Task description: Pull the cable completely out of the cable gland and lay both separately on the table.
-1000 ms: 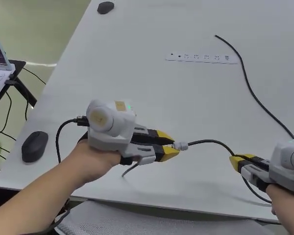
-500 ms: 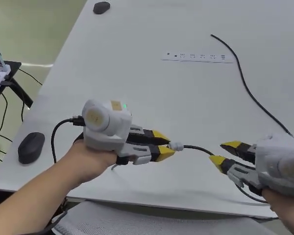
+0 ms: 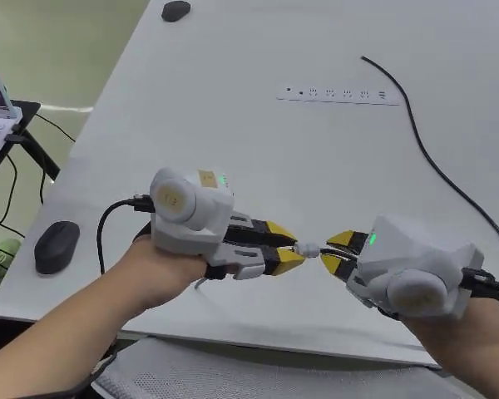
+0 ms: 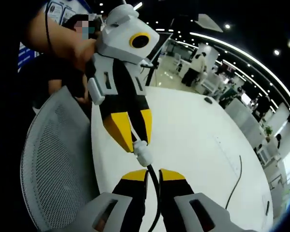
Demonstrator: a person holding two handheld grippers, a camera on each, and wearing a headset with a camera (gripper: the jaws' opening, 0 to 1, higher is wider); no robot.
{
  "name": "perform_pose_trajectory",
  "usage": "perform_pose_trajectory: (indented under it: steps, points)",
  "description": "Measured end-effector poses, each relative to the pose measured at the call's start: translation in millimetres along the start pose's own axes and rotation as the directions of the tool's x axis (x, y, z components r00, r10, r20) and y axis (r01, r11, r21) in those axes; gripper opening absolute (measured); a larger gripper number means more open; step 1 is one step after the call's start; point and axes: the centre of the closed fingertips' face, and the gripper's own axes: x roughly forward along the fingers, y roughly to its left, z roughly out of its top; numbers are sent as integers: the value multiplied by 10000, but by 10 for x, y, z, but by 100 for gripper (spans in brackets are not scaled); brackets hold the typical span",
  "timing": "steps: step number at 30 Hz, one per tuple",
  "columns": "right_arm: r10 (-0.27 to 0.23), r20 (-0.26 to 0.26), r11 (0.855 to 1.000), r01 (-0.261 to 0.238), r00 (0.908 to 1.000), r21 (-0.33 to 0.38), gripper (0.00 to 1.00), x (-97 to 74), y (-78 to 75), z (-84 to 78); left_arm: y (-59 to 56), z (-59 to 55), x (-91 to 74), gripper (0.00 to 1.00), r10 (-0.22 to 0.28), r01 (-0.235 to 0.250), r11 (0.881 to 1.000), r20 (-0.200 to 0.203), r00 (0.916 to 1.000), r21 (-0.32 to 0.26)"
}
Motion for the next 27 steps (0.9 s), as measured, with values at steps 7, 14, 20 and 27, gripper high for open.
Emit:
perform_pose_trajectory:
  steps: [7, 14, 20, 27]
  points:
    - [220, 5, 9996, -219, 9998, -172, 1, 14, 60, -26, -40, -16, 24, 15, -90, 92, 9997, -109, 9999, 214]
    - [200, 123, 9997, -201, 9997, 115, 0, -1, 59, -41, -55, -22, 18, 15, -88, 89, 9997, -69, 9999, 242]
    - [28, 125, 9965, -39, 9999, 840, 0, -17, -1, -111, -49, -21, 14, 14, -37, 38, 9995, -38, 10000, 309]
    - [-294, 269, 9778, 232, 9992, 2084, 0, -48, -121, -226, -28, 27, -8, 15, 75, -80, 9994, 127, 9999, 346]
